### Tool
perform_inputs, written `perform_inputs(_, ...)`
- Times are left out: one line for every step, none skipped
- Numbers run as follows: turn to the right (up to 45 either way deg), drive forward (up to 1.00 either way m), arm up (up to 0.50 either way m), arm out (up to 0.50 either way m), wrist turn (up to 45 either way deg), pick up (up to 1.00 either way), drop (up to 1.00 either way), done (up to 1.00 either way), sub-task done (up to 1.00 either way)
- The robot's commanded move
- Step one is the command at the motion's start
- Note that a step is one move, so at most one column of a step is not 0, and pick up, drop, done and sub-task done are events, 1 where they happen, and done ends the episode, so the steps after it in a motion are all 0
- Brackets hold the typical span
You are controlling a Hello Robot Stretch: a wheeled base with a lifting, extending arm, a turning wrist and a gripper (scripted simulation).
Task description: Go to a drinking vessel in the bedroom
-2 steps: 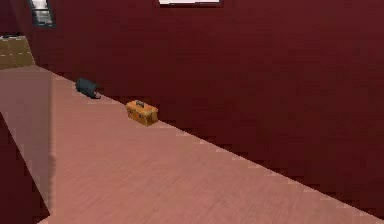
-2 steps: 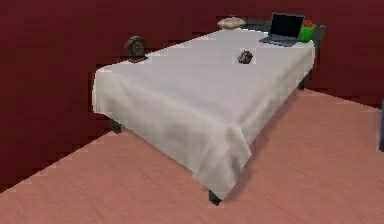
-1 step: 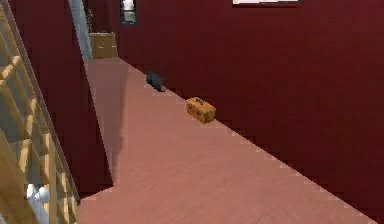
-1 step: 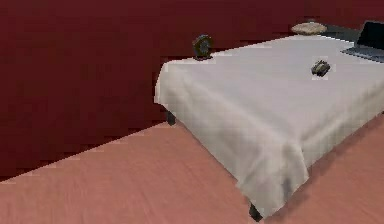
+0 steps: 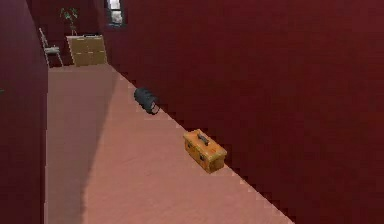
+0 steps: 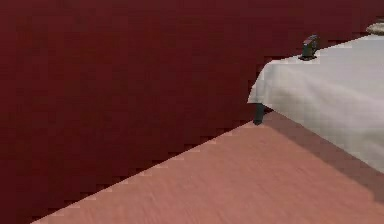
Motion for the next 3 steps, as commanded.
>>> perform_inputs(-3.0,0.00,0.00,0.00,0.0,0.00,0.00,0.00,0.00)
perform_inputs(0.0,0.45,0.00,0.00,0.0,0.00,0.00,0.00,0.00)
perform_inputs(-24.0,0.00,0.00,0.00,0.0,0.00,0.00,0.00,0.00)
